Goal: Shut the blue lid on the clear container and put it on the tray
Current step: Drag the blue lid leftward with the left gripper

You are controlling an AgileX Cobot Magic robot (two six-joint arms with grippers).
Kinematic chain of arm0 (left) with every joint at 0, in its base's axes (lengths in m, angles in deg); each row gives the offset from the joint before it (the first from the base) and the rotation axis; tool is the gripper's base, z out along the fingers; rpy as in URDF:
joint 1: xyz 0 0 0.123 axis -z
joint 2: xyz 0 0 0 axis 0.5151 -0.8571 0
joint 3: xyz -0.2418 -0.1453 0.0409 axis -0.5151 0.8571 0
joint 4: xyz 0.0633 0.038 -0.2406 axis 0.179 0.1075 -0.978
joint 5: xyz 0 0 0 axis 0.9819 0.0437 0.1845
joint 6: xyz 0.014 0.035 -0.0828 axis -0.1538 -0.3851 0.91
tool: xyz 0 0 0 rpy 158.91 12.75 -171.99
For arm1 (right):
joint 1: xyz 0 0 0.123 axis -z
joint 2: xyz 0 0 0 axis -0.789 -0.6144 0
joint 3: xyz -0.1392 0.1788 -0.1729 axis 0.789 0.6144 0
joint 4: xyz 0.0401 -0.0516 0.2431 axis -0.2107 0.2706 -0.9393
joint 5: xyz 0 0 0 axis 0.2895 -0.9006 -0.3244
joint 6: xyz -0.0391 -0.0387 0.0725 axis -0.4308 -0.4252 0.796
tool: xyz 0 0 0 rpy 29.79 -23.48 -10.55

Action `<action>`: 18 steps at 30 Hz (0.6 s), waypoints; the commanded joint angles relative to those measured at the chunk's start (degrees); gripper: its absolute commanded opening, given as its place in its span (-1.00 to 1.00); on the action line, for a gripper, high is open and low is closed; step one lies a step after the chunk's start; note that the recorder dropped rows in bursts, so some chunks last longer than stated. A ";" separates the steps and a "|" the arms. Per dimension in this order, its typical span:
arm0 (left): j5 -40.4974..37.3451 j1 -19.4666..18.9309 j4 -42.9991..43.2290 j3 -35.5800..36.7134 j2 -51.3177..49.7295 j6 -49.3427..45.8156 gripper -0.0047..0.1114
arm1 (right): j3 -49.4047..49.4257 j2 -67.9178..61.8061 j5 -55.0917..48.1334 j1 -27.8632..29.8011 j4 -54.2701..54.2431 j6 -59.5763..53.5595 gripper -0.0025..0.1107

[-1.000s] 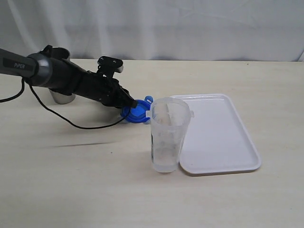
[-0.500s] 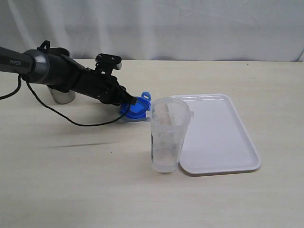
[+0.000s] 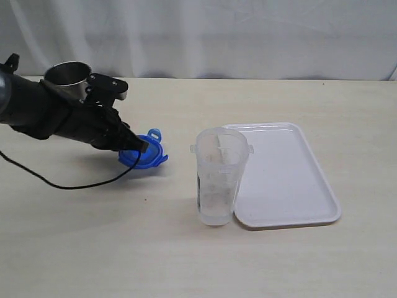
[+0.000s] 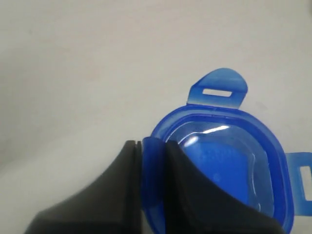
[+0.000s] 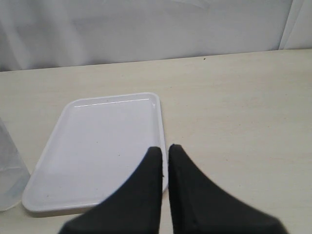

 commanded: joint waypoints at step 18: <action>-3.09 -0.08 -1.72 13.56 4.01 1.58 -0.51 | 0.09 0.29 0.16 0.21 -0.29 -0.11 -0.88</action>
